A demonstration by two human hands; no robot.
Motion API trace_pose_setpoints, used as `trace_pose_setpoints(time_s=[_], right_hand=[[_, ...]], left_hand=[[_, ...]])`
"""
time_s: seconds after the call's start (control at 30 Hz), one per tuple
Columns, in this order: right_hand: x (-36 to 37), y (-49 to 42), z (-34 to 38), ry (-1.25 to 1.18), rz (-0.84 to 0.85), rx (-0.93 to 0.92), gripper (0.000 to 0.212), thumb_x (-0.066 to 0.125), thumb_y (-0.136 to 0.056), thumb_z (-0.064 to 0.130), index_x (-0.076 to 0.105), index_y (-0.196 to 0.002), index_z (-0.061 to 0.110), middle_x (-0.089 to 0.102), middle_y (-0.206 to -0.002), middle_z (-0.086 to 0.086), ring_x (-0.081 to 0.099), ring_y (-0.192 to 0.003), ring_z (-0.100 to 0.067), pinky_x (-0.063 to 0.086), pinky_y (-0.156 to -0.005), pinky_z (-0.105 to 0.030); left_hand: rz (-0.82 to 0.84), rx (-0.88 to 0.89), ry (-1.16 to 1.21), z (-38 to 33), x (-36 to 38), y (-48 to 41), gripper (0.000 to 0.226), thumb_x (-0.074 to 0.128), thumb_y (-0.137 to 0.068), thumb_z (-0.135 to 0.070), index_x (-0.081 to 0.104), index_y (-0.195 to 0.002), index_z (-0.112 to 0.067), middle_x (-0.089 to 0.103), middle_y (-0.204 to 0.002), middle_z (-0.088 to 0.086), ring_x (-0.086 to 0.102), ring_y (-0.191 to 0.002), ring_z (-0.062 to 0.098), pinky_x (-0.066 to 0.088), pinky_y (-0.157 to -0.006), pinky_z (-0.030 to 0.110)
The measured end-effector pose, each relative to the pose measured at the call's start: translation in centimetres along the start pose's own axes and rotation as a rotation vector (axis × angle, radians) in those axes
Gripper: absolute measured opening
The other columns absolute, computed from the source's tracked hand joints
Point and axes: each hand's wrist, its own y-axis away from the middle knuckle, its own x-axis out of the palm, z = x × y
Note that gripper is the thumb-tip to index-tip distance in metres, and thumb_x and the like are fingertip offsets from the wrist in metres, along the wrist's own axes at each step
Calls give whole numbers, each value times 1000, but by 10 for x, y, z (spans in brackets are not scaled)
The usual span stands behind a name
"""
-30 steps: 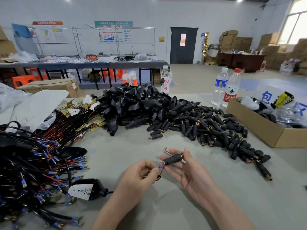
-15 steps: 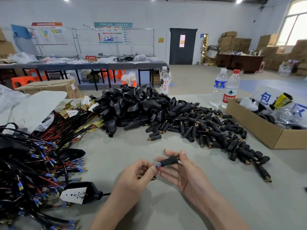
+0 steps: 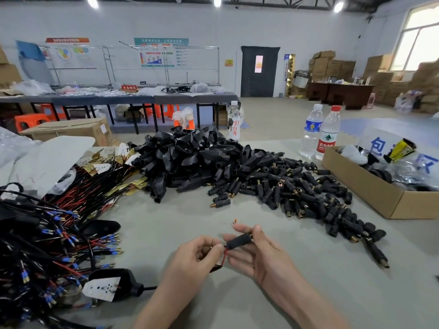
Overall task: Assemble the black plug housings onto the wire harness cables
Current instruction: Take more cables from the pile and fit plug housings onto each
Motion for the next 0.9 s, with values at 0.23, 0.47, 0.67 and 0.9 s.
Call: trace_pose_setpoints(time_s=[0.23, 0.47, 0.67, 0.9], right_hand=[[1, 1, 0, -98, -31, -24, 49, 46, -95, 36, 61, -123, 0, 69, -115, -27, 71, -98, -39, 61, -72, -31], [3, 1, -6, -130, -31, -40, 47, 43, -99, 35, 60, -123, -2, 68, -115, -29, 71, -101, -34, 60, -72, -27], [1, -1, -3, -157, -81, -69, 50, 46, -94, 38, 62, -124, 0, 68, -115, -28, 69, -106, -34, 60, -79, -29], [3, 1, -4, -188, -68, -51, 51, 49, -91, 39, 66, -122, 2, 67, -116, -29, 67, -110, -40, 60, -75, -28]], left_hand=[[-38, -62, 13, 3, -2, -4, 8, 67, -91, -9, 66, -83, -8, 70, -65, -3, 63, -63, 5, 51, -64, 18], [-63, 20, -17, -2, 8, -3, 17, 67, -91, -8, 67, -74, -9, 63, -59, -5, 53, -58, 5, 43, -58, 16], [-129, 23, -40, 0, 10, -2, 5, 73, -87, -18, 69, -84, -20, 69, -70, -7, 59, -63, 4, 49, -66, 22], [-182, 228, -309, 8, 8, 5, 4, 61, -95, -39, 60, -91, -36, 64, -68, -16, 58, -60, 6, 46, -55, 21]])
